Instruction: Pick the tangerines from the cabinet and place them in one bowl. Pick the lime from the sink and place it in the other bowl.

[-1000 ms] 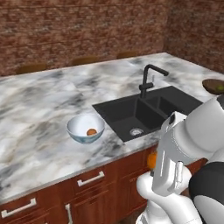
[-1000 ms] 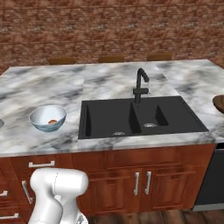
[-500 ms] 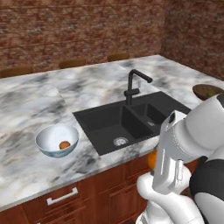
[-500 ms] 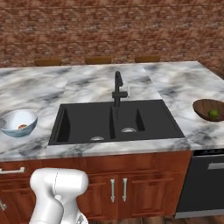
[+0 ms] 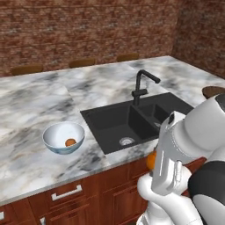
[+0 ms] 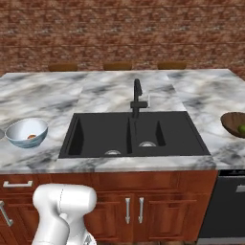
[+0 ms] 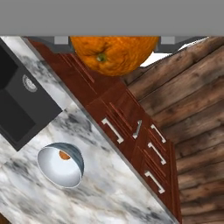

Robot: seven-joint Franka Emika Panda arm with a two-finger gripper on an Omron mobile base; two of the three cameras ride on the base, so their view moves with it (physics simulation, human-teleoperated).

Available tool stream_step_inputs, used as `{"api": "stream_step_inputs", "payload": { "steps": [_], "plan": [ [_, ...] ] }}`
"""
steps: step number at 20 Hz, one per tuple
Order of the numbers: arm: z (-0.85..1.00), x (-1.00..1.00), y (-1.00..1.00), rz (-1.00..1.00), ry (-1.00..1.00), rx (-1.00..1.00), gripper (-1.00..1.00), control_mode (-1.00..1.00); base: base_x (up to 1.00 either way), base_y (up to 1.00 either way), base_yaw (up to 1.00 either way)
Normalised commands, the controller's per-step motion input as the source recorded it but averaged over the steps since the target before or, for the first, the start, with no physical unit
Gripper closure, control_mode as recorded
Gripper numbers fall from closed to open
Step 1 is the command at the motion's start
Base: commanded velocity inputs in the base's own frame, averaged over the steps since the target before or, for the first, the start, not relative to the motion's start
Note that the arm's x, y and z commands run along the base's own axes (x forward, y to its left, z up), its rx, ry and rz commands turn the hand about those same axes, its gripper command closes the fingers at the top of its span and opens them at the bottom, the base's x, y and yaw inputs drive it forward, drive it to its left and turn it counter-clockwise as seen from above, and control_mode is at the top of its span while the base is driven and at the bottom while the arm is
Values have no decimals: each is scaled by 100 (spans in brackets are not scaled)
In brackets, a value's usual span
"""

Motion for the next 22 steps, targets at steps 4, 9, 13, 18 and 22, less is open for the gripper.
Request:
{"api": "stream_step_inputs", "payload": {
  "steps": [4,9,13,18,22],
  "plan": [
    [0,0,0,0,0,0,100,100,47,12,1],
    [3,41,30,0,-3,0,100,-100,10,5,0],
    [7,58,48,-2,-2,0,100,-100,0,0,0],
    [2,61,39,-2,-2,0,100,-100,0,0,0],
    [0,73,38,-1,-1,0,100,-100,0,0,0]
  ]
}}
